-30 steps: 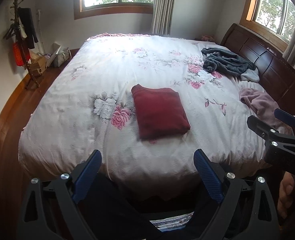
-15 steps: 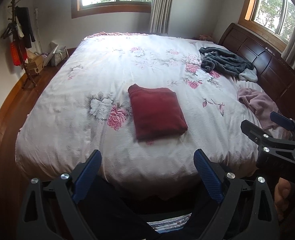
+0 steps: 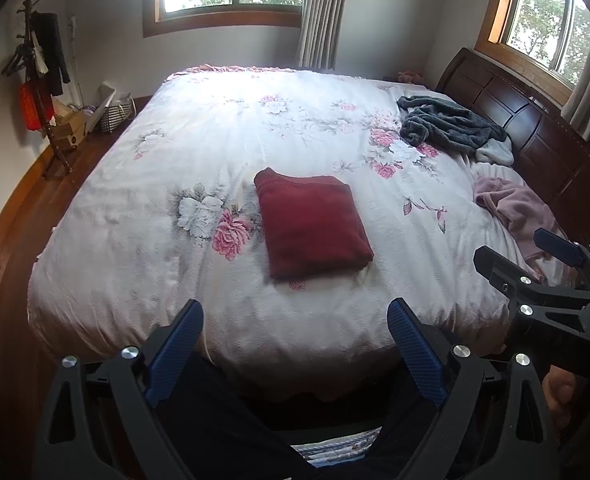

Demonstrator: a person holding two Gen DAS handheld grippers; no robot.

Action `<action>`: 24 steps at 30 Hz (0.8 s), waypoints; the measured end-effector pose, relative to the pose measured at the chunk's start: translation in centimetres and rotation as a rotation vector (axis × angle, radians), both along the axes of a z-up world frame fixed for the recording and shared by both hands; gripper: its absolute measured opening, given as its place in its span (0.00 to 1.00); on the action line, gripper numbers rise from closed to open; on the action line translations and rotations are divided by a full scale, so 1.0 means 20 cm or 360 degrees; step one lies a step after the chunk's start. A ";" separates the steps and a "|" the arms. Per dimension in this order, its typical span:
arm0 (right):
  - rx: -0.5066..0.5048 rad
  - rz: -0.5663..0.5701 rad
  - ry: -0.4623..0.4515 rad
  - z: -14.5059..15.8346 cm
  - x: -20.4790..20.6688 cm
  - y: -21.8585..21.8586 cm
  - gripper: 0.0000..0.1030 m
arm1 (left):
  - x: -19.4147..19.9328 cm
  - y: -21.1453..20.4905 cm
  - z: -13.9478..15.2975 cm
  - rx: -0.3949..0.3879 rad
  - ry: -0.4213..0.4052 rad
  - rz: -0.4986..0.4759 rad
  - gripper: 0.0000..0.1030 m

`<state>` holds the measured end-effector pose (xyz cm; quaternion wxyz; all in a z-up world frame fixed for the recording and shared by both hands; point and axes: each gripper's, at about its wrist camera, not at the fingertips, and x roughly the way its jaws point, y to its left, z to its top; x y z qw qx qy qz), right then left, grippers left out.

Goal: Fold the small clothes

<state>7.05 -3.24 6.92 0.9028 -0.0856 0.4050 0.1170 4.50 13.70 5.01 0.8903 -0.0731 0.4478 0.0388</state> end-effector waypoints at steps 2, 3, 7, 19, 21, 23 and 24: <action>0.0004 -0.0008 0.0000 0.00 0.00 0.00 0.97 | 0.00 -0.01 0.00 0.0002 0.0003 0.0003 0.91; 0.0012 -0.0012 -0.0001 0.00 0.00 -0.01 0.97 | 0.00 -0.01 0.00 0.0003 0.0004 0.0004 0.91; 0.0017 -0.0024 -0.0012 0.00 0.01 -0.02 0.97 | 0.00 -0.01 0.00 0.0004 0.0002 0.0004 0.91; 0.0019 -0.0026 -0.0015 0.00 0.00 -0.02 0.97 | -0.01 -0.01 -0.01 0.0001 0.0000 0.0007 0.91; 0.0018 -0.0024 -0.0015 0.00 0.00 -0.02 0.97 | -0.01 -0.01 -0.01 0.0002 0.0001 0.0006 0.91; 0.0018 -0.0025 -0.0014 0.00 0.00 -0.02 0.97 | -0.01 -0.01 -0.01 0.0003 0.0000 0.0007 0.91; 0.0019 -0.0024 -0.0014 0.00 0.00 -0.02 0.97 | -0.01 -0.01 -0.01 0.0002 0.0000 0.0006 0.91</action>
